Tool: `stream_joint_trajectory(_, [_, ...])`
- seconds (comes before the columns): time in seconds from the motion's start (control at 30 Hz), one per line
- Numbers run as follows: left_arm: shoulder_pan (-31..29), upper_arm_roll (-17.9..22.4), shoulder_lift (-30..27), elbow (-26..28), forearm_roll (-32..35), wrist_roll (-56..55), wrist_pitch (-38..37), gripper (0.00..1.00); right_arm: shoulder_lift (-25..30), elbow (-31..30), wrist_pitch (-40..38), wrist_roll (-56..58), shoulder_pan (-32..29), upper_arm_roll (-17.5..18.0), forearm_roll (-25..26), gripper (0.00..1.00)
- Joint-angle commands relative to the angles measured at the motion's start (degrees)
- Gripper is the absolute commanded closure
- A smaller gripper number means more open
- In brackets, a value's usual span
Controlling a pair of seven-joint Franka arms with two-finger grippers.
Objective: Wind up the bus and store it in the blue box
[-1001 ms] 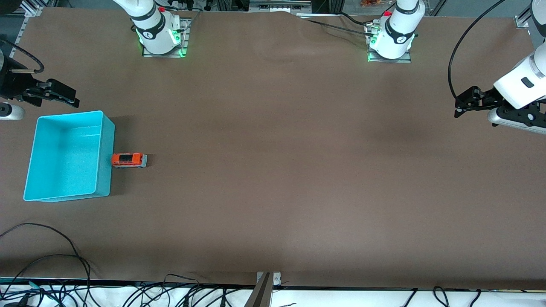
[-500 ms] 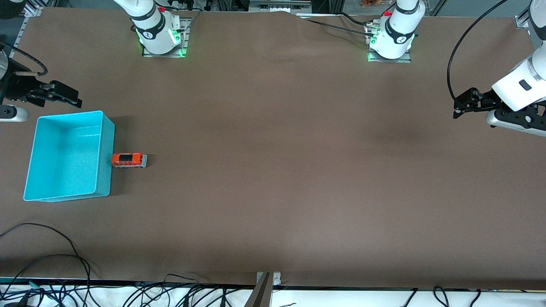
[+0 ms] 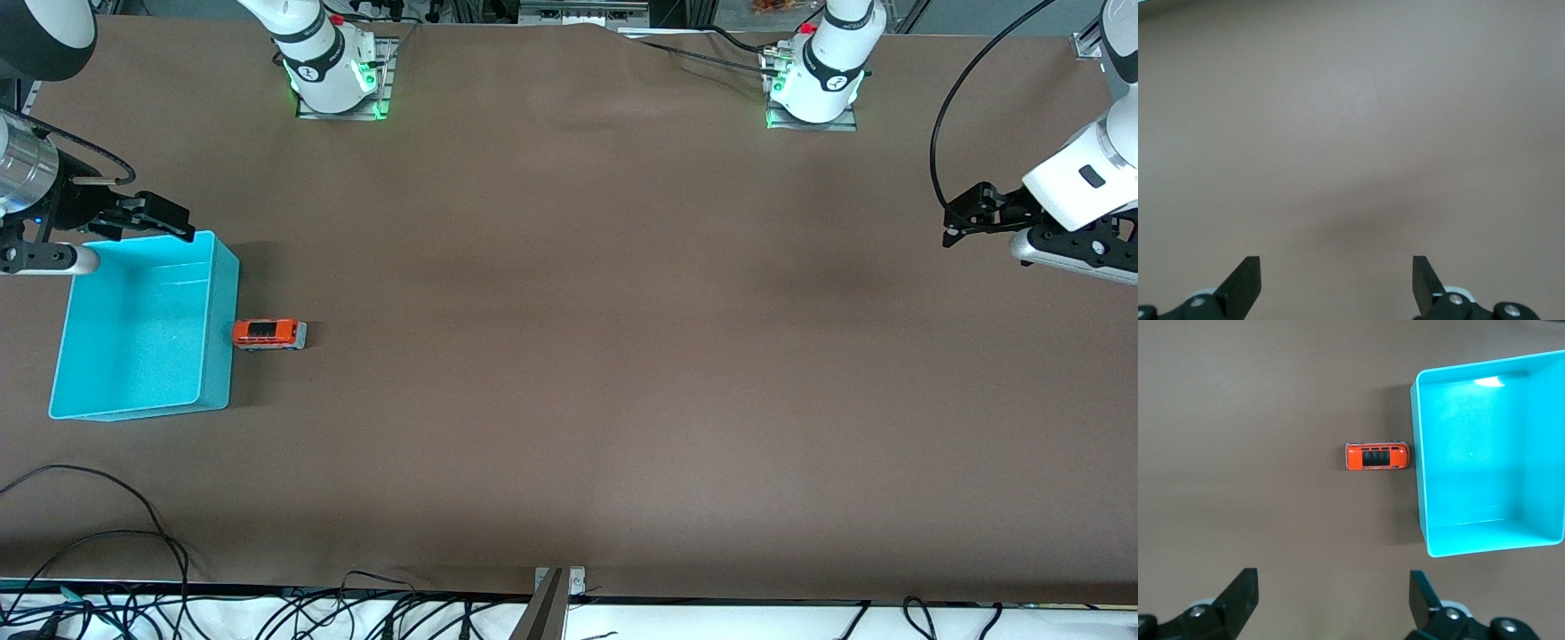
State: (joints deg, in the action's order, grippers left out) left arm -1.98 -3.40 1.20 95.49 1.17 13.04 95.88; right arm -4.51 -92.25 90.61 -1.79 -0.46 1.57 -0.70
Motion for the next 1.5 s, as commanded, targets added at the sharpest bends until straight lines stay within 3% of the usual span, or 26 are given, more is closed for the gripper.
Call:
stream_joint_trajectory(0.0, [-0.04, -0.47, 1.0, -2.16, 1.56, -0.65, -1.57, 0.0, 1.78, -1.44, 0.45, 0.29, -1.04, 1.06, 0.61, 0.0])
stream_joint_trajectory(1.47, [-0.04, -0.38, 3.02, -5.67, 1.56, -0.56, -3.24, 0.0, 0.91, 3.39, -4.21, -0.32, -0.86, 1.5, 0.61, 0.0])
